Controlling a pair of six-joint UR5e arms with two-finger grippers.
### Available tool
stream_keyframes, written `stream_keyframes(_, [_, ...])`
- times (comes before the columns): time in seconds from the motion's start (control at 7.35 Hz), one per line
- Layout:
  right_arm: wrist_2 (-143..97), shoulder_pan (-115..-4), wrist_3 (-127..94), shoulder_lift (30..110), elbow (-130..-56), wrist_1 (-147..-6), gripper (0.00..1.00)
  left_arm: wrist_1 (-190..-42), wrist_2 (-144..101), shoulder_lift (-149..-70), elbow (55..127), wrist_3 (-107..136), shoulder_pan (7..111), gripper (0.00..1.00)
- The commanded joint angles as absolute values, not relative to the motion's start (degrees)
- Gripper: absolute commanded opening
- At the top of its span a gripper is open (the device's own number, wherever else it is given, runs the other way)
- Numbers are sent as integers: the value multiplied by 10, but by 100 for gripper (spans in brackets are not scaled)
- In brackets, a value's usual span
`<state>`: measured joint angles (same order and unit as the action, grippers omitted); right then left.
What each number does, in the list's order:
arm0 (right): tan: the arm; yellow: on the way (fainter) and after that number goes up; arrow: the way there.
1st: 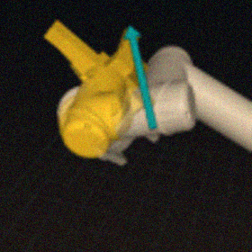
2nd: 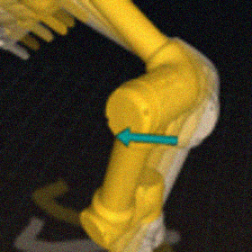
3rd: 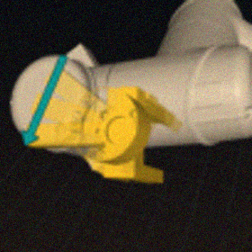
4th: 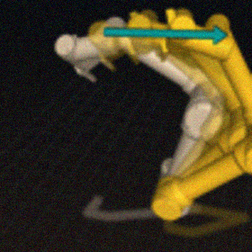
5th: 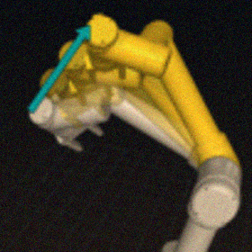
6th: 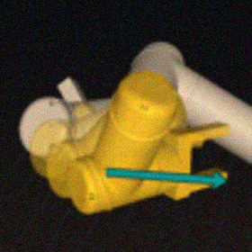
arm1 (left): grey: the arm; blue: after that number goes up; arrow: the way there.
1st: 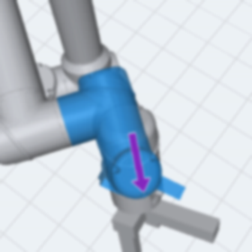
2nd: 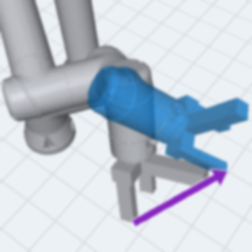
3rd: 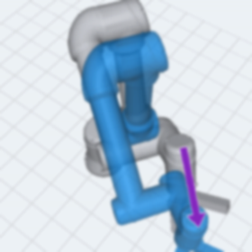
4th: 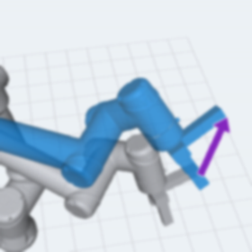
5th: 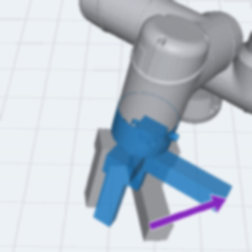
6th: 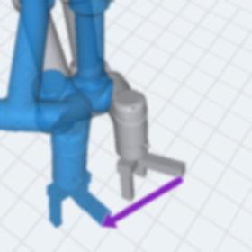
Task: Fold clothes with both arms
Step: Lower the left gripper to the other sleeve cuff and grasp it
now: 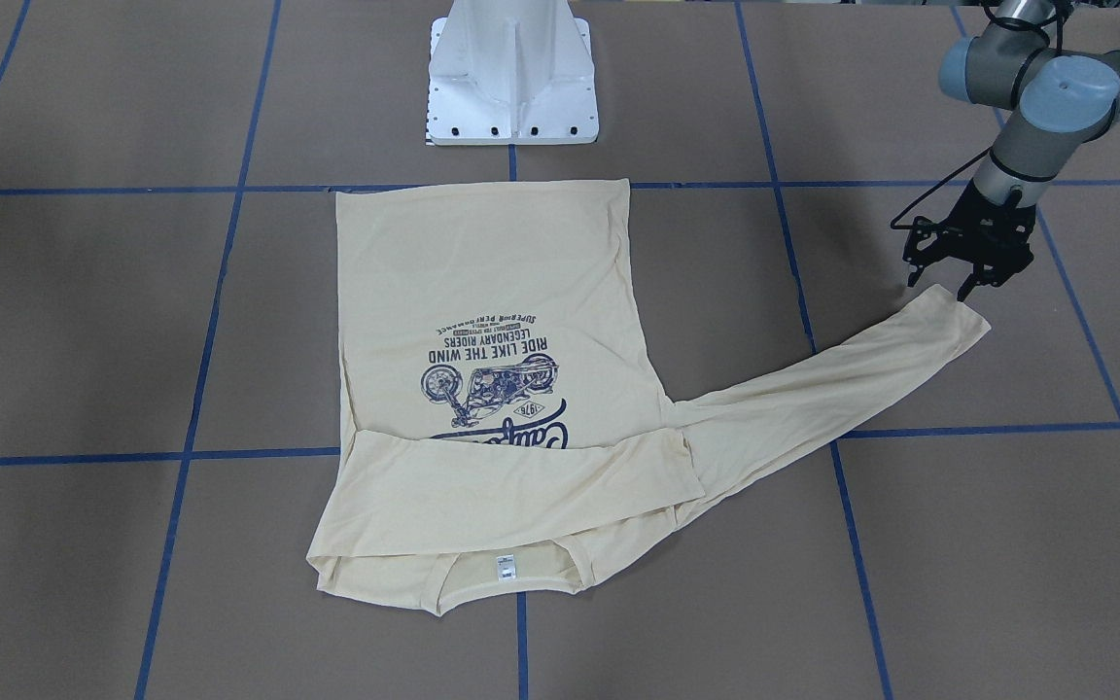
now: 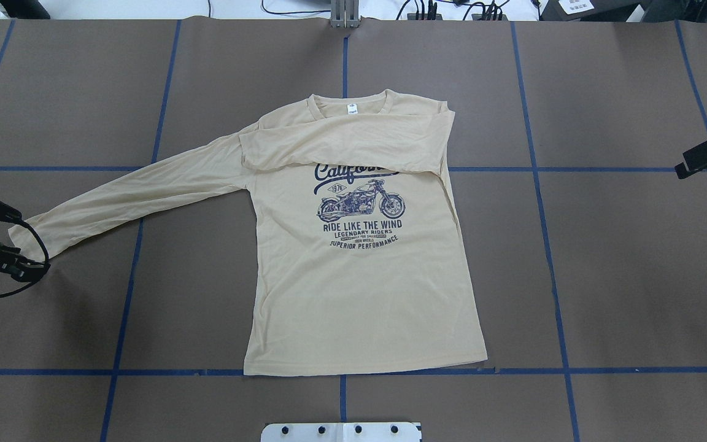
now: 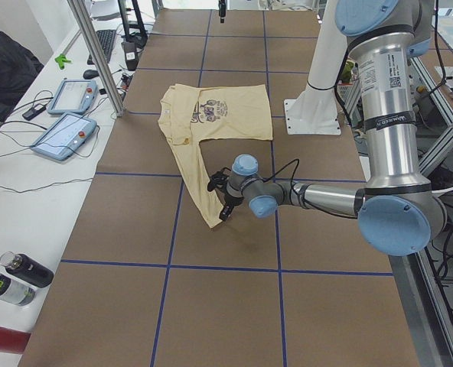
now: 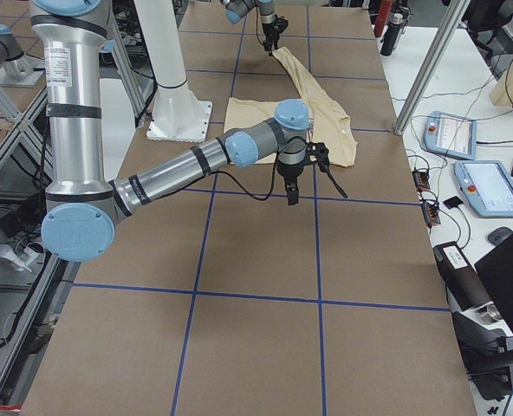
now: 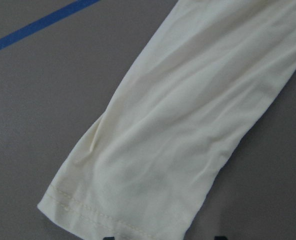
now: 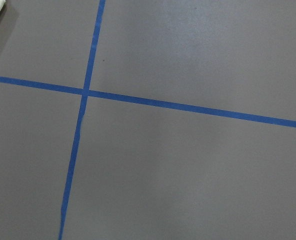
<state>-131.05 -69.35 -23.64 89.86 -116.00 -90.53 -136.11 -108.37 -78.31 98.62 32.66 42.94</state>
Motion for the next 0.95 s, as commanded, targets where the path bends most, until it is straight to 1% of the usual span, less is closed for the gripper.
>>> stream_keyframes(0.0, [-1311, -693, -236, 898, -1161, -905, 100, -1361, -1084, -783, 984, 323, 430, 67])
stream_keyframes(0.14, [-1311, -693, -236, 898, -1162, -905, 100, -1361, -1084, -783, 983, 322, 429, 67])
stream_keyframes(0.27, [-1311, -693, -236, 898, -1163, -905, 100, -1361, -1084, -784, 983, 322, 429, 64])
stream_keyframes(0.41, [-1312, -693, -236, 899, -1164, -905, 100, -1361, -1084, -784, 983, 323, 430, 50])
stream_keyframes(0.82, [-1312, -693, -236, 898, -1165, -905, 100, -1361, -1084, -783, 984, 323, 431, 0])
